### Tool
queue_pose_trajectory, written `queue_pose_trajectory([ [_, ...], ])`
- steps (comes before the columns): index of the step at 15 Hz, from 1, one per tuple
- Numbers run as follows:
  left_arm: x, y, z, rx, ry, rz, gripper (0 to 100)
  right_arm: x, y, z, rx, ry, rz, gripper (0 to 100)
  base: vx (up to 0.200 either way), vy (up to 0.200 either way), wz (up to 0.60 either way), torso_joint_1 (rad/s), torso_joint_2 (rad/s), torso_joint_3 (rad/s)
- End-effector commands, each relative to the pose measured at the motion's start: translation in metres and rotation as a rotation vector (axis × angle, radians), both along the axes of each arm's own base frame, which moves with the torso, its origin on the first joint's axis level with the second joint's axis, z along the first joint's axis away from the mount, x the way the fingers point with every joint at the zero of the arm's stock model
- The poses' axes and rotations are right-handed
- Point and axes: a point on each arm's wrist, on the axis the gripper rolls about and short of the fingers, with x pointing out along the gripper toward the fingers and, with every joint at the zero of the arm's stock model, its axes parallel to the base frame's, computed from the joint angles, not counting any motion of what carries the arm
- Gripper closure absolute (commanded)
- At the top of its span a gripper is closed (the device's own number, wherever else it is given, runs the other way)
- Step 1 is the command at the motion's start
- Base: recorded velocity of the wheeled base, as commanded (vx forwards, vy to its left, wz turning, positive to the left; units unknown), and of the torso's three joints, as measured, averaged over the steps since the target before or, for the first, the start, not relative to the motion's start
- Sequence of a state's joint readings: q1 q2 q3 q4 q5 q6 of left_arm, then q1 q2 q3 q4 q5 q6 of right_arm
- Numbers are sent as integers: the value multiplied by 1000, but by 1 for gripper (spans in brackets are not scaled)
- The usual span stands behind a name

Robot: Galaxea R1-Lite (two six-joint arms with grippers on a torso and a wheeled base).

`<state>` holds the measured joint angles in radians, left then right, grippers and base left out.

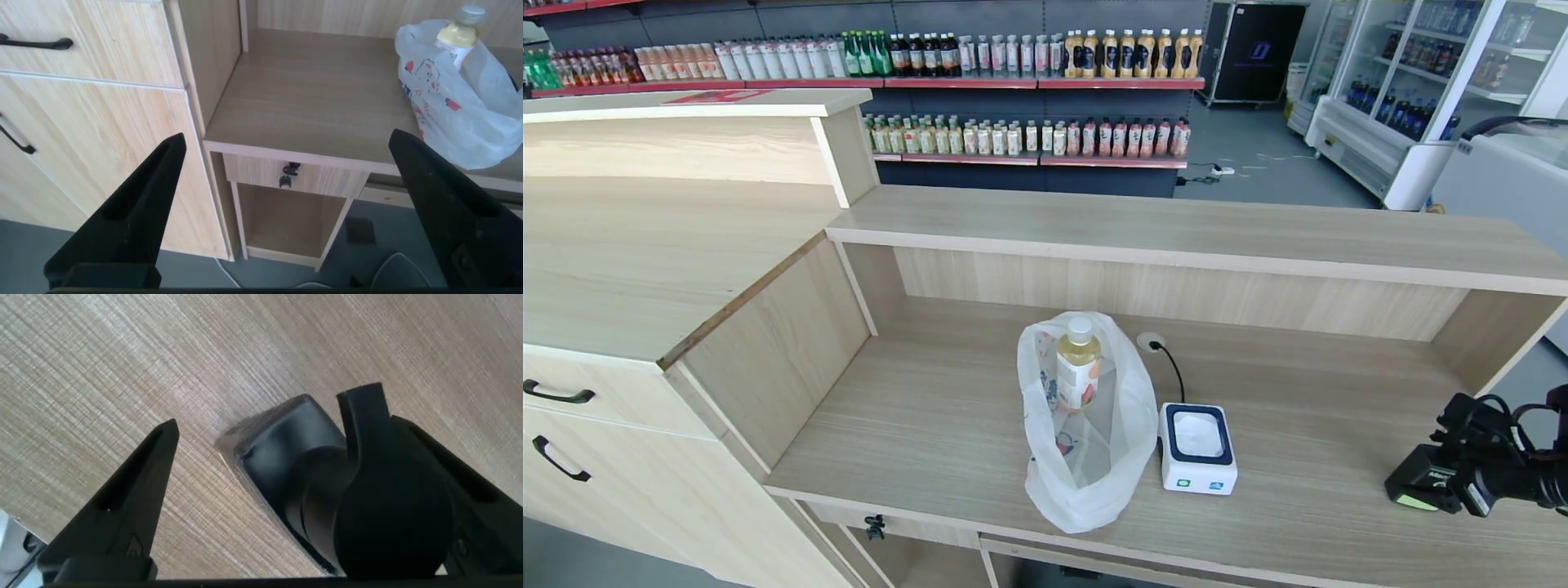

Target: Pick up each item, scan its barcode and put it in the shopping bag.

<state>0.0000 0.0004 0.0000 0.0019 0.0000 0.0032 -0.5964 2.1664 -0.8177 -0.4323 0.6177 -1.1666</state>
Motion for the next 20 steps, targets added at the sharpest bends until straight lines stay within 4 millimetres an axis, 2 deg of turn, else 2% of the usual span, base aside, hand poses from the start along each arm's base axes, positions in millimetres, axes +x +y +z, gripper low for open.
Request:
queue_pose_trajectory([
  [1, 0, 0, 0, 0, -1, 0, 0, 4, 2, -6, 5, 6, 12, 0, 0, 0, 0, 0, 0, 0],
  [2, 0, 0, 0, 0, -1, 0, 0, 5, 3, -5, 3, 3, 15, 0, 0, 0, 0, 0, 0, 0],
  [3, 0, 0, 0, 0, -1, 0, 0, 5, 4, -4, 1, 2, 19, 100, 0, 0, 0, 0, 0, 0],
  [6, 0, 0, 0, 0, 1, 0, 0, 8, 11, -2, 1, -3, 39, 100, 0, 0, 0, 0, 0, 0],
  [10, 0, 0, 0, 0, -1, 0, 0, 0, 18, 14, -25, -39, 48, 100, 0, 0, 0, 0, 0, 0],
  [11, 0, 0, 0, 0, -1, 0, 0, -1, 19, 29, -57, -88, 48, 100, 0, 0, 0, 0, 0, 0],
  [12, 0, 0, 0, 0, -1, 0, 0, -5, 21, 53, -103, -156, 48, 100, 0, 0, 0, 0, 0, 0],
  [13, 0, 0, 0, 0, -1, 0, 0, -16, 28, 87, -161, -244, 49, 100, 0, 0, 0, 0, 0, 0],
  [14, 0, 0, 0, 0, -1, 0, 0, -38, 39, 122, -235, -335, 53, 100, 0, 0, 0, 0, 0, 0],
  [15, 0, 0, 0, 0, -1, 0, 0, -61, 45, 144, -332, -421, 72, 100, 0, 0, 0, 0, 0, 0],
  [16, 0, 0, 0, 0, -1, 0, 0, -78, 49, 158, -439, -515, 160, 100, 0, 0, 0, 0, 0, 0],
  [17, 0, 0, 0, 0, -1, 0, 0, -86, 56, 168, -551, -632, 329, 100, 0, 0, 0, 0, 0, 0],
  [18, 0, 0, 0, 0, -1, 0, 0, -89, 59, 173, -604, -684, 406, 100, 0, 0, 0, 0, 0, 0],
  [19, 0, 0, 0, 0, -1, 0, 0, -92, 83, 180, -744, -831, 644, 100, 0, 0, 0, 0, 0, 0],
  [20, 0, 0, 0, 0, -1, 0, 0, -92, 111, 186, -848, -945, 803, 100, 0, 0, 0, 0, 0, 0],
])
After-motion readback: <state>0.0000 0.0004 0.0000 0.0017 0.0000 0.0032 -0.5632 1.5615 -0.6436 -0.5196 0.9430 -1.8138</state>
